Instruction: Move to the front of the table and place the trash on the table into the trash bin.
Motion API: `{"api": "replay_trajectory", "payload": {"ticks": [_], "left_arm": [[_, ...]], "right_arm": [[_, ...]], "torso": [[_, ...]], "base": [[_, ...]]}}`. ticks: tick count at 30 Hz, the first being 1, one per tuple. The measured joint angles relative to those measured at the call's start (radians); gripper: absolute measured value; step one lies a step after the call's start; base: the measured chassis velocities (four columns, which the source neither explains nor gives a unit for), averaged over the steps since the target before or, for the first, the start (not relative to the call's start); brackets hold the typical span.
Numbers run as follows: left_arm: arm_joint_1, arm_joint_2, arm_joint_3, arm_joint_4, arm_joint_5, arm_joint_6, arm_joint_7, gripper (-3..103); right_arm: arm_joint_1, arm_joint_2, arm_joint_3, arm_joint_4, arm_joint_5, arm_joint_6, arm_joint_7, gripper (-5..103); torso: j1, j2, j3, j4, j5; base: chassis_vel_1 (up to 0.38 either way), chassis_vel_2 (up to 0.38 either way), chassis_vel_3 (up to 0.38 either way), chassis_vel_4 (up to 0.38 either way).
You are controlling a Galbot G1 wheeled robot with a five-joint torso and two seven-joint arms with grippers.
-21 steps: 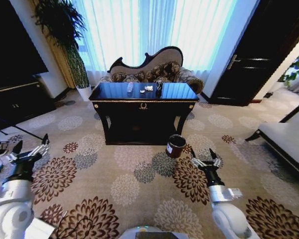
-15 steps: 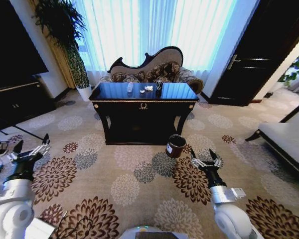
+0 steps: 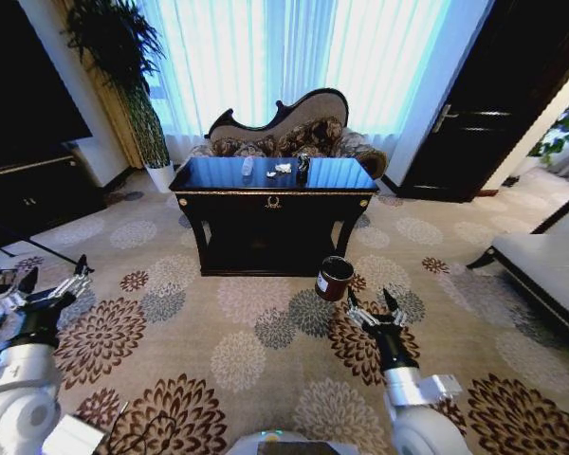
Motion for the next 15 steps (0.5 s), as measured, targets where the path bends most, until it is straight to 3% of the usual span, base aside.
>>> {"api": "replay_trajectory", "payload": {"ticks": [5, 15], "left_arm": [[0.011, -0.001, -0.005, -0.016, 0.012, 0.023, -0.04, 100], [0.038, -0.028, 0.0, -0.058, 0.053, 0.023, -0.045, 100]], "right_arm": [[0.014, 0.009, 0.009, -0.002, 0.011, -0.016, -0.008, 100], [0.02, 0.015, 0.008, 0.031, 0.023, -0.043, -0.046, 100]], "torso": [[0.0, 0.0, 0.0, 0.0, 0.0], [0.0, 0.0, 0.0, 0.0001, -0.0001]], "base": [[0.0, 0.0, 0.0, 0.0], [0.0, 0.0, 0.0, 0.0]]}}
